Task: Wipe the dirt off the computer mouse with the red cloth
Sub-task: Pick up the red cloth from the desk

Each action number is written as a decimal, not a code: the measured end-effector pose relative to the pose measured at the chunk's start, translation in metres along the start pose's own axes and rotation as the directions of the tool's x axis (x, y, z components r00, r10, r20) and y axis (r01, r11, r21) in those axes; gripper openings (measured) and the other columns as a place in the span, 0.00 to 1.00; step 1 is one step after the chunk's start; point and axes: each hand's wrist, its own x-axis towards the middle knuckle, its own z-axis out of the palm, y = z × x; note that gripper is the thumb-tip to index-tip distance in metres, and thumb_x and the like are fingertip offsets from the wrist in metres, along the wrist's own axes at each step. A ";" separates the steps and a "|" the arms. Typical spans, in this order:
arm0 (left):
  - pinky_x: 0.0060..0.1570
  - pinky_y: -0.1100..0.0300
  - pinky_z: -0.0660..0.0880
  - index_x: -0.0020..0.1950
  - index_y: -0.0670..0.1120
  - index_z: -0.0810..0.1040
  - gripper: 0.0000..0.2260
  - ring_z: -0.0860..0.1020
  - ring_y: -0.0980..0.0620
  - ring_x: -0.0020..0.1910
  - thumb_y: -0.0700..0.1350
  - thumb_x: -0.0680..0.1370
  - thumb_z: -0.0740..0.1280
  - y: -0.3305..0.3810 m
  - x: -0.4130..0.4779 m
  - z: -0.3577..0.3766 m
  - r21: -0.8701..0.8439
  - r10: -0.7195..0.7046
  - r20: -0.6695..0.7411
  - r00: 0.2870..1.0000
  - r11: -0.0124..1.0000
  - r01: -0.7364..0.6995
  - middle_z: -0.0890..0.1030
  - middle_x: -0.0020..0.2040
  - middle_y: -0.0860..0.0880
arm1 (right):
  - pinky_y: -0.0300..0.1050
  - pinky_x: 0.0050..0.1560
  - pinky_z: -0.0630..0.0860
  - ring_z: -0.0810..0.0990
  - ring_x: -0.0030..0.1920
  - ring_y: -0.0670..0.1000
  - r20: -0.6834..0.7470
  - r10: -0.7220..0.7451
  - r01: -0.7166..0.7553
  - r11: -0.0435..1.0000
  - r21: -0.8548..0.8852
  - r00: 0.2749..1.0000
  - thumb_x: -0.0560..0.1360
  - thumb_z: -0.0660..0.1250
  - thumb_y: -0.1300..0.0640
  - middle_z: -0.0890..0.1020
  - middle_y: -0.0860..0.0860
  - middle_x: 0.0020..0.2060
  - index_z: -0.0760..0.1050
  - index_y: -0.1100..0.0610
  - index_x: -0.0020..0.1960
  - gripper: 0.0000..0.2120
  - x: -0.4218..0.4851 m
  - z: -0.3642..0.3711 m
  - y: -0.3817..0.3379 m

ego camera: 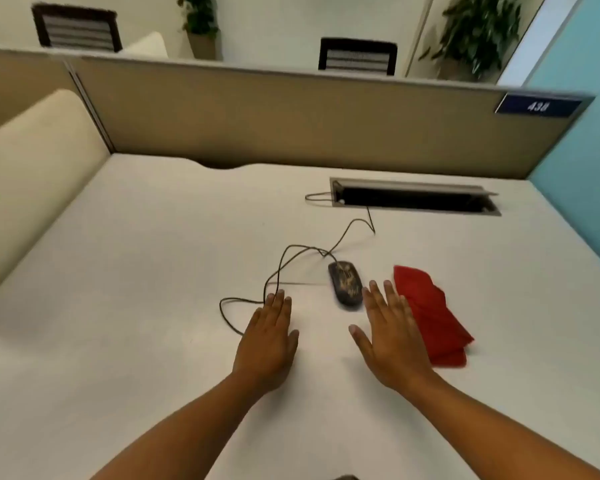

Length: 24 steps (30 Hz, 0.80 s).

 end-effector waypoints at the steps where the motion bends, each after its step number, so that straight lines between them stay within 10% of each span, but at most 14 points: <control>1: 0.73 0.61 0.35 0.80 0.46 0.41 0.38 0.34 0.56 0.75 0.62 0.72 0.31 0.000 -0.005 0.005 -0.010 -0.013 0.034 0.999 1.000 0.013 0.35 0.76 0.53 | 0.49 0.77 0.39 0.38 0.79 0.49 0.024 0.000 -0.001 1.000 0.007 1.000 0.79 0.46 0.36 0.47 0.49 0.79 0.47 0.54 0.80 0.35 -0.008 0.006 -0.003; 7: 0.74 0.59 0.40 0.79 0.44 0.55 0.31 0.48 0.51 0.78 0.60 0.80 0.46 -0.011 -0.029 0.037 0.053 -0.020 -0.025 1.000 0.998 0.021 0.53 0.80 0.48 | 0.48 0.78 0.43 0.35 0.77 0.44 0.153 -0.014 0.001 0.997 0.084 0.988 0.79 0.45 0.37 0.43 0.46 0.79 0.44 0.52 0.80 0.34 -0.047 0.048 -0.007; 24: 0.75 0.59 0.37 0.80 0.48 0.50 0.31 0.41 0.56 0.78 0.63 0.81 0.43 -0.011 -0.029 0.040 0.045 -0.011 -0.070 0.998 0.999 0.014 0.47 0.80 0.52 | 0.46 0.76 0.53 0.45 0.78 0.42 0.069 0.042 -0.057 0.971 0.231 0.997 0.79 0.54 0.38 0.53 0.42 0.79 0.54 0.48 0.79 0.32 -0.055 0.051 -0.009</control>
